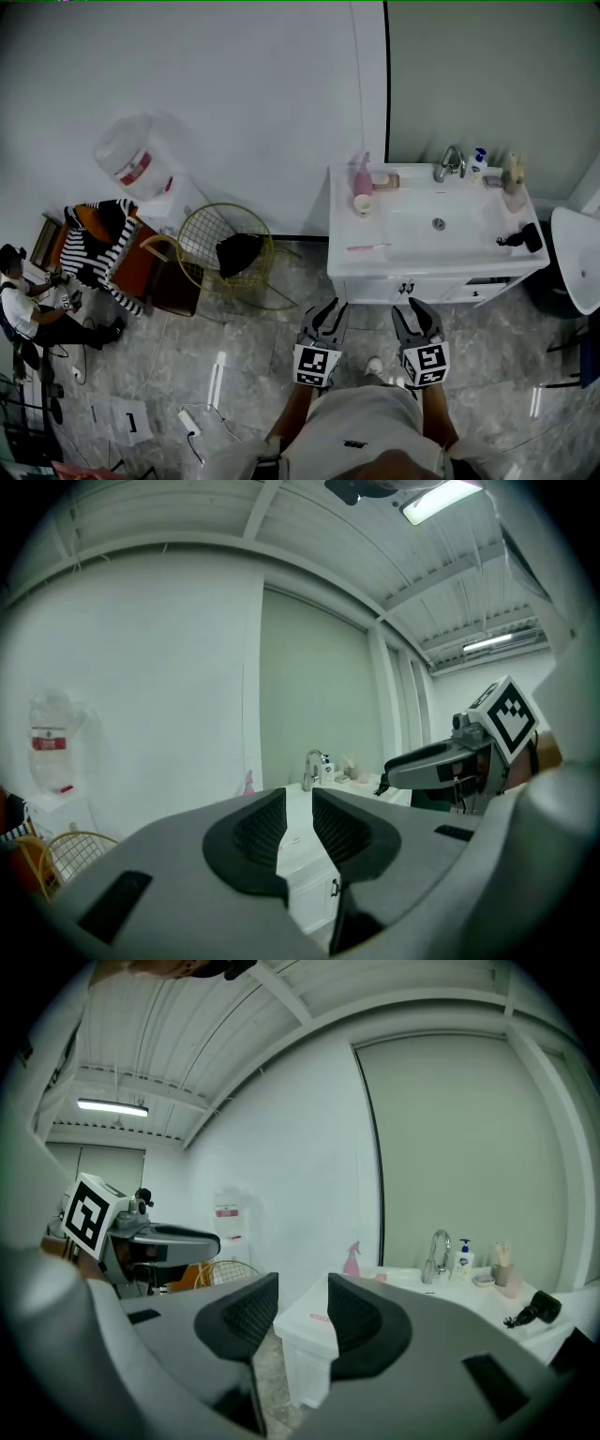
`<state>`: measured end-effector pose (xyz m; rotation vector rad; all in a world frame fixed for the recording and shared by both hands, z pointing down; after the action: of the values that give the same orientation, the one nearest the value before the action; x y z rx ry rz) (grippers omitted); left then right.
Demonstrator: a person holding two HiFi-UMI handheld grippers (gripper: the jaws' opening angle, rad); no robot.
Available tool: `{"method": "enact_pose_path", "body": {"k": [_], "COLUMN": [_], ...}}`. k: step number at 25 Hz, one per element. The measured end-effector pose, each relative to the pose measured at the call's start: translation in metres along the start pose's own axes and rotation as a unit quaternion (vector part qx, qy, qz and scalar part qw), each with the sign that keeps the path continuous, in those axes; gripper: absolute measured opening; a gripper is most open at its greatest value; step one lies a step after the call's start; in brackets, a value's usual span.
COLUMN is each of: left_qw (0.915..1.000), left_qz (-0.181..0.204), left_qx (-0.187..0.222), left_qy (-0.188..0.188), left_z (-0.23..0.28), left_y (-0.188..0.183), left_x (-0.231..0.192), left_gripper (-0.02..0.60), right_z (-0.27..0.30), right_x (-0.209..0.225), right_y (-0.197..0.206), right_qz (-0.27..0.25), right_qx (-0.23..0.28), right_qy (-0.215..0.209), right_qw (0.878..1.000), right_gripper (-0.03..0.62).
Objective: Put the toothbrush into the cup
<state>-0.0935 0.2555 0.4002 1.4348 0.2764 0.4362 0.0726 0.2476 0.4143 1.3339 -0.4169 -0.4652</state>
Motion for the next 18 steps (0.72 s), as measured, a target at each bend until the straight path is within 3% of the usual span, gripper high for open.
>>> {"method": "enact_pose_path", "body": {"k": [18], "left_qw": [0.9992], "left_qz": [0.010], "left_qx": [-0.012], "left_qy": [-0.036], "left_z": [0.084], "left_y": [-0.013], "left_x": [-0.001], "left_gripper": [0.097], "right_z": [0.052], "right_x": [0.078], "right_y": [-0.008], "right_qz": [0.007], "right_qx": [0.003], "right_qy": [-0.038], "right_qw": [0.999], "right_gripper": [0.175]}}
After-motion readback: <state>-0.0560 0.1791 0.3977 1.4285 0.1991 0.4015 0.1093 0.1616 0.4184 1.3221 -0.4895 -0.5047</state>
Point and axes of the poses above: the fingertips, and each gripper's own axes: z forward along the fingers, x to its right, y out of its underside, the point moved 3 cm from there along -z, backward along the fingers, and after that the axes turned 3 degrees about x, right-handed, at the moved point
